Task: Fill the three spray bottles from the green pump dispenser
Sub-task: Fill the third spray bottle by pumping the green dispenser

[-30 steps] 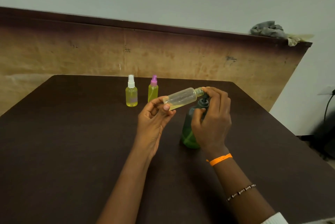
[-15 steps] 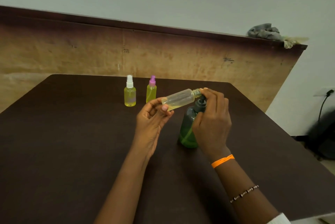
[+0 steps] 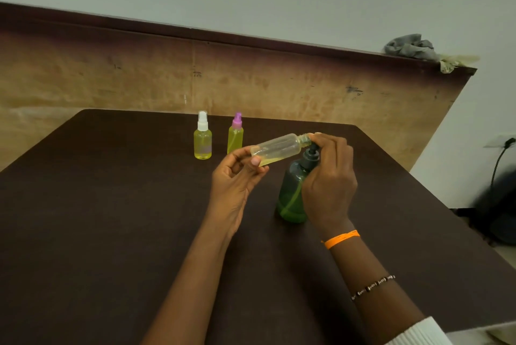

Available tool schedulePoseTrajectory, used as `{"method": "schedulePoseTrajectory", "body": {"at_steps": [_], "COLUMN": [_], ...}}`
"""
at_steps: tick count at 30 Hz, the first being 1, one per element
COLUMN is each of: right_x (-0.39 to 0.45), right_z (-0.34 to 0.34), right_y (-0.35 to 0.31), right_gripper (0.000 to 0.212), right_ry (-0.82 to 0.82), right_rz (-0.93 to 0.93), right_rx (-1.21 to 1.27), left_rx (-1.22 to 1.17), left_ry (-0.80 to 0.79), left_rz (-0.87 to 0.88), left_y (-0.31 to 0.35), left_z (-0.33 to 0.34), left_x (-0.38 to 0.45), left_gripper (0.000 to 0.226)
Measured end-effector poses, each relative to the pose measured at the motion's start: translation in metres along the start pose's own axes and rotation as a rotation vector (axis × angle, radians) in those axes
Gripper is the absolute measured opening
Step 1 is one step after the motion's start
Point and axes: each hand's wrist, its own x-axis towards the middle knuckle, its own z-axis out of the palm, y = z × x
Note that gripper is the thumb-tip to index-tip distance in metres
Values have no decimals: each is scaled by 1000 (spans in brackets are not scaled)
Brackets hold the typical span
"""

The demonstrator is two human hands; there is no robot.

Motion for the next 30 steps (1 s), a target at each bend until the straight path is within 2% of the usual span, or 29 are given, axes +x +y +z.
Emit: {"method": "schedulePoseTrajectory", "body": {"at_steps": [8,12,14,18,22,27,30], "right_x": [26,5,4,19,37,9,7], "right_z": [-18,-6,-2,-12,-21,-10,-4], "right_y": [2,4,5,6,8,10,11], "right_gripper": [35,39,34,29,28,32,33], "right_ry": [-95,-9,18,-9,-58,25,14], "right_rz": [-110,-43,-51,-126,-192,-131,-99], "right_rx": [-44,39,47,-27,-56,168,232], "left_rx": [10,25,23,9,25,17,33], "left_ry": [-2,-10,-4,-12,-29,-17,-19], "left_rz": [0,-1,0,-7,-7,-1,20], "left_y": [3,0,0,1,1,1,0], "left_z": [1,0,-1,-1,2,1,0], "left_x": [-2,0,0,-2,-6,-4,-4], "left_gripper": [28,29,30,37,28,29,29]}}
